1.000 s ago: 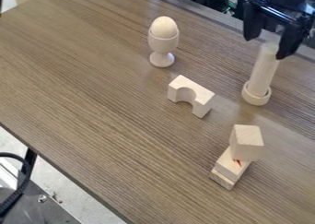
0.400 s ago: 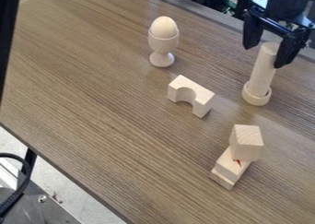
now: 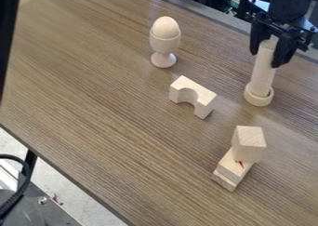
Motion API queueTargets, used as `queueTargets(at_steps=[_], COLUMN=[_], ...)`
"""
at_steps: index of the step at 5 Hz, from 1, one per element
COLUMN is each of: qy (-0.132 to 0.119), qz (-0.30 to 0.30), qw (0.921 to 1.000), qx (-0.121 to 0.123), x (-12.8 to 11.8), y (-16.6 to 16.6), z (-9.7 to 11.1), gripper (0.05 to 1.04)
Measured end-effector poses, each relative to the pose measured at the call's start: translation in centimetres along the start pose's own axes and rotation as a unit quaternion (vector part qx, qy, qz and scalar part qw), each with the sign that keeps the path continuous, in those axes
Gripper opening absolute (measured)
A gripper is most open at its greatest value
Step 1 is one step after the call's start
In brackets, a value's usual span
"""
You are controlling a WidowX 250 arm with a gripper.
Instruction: Move the cylinder from the circle with hole to the table
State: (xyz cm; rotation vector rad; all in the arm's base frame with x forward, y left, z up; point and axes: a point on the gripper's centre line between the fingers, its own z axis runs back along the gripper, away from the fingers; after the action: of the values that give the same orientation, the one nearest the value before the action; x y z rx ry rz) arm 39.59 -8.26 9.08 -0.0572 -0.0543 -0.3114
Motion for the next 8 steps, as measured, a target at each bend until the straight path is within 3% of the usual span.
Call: queueTargets(at_steps=[1,3,4,5,6,8], qy=[-0.004,-0.075,-0.083,-0.096,-0.098,-0.077], qz=[0.007,0.068,0.087,0.089,0.081,0.066], qw=[1.0,0.9948,0.9926,0.9908,0.9911,0.9943], qx=[0.003,0.011,0.016,0.035,0.041,0.032], x=[-0.1,-0.3,-0.7,-0.7,-0.3,0.6], y=[0.6,4.9,6.5,7.9,8.5,9.0], z=[0.6,7.5,8.2,8.4,7.4,3.1], gripper=[0.568,0.568,0.568,0.568,0.568,0.568])
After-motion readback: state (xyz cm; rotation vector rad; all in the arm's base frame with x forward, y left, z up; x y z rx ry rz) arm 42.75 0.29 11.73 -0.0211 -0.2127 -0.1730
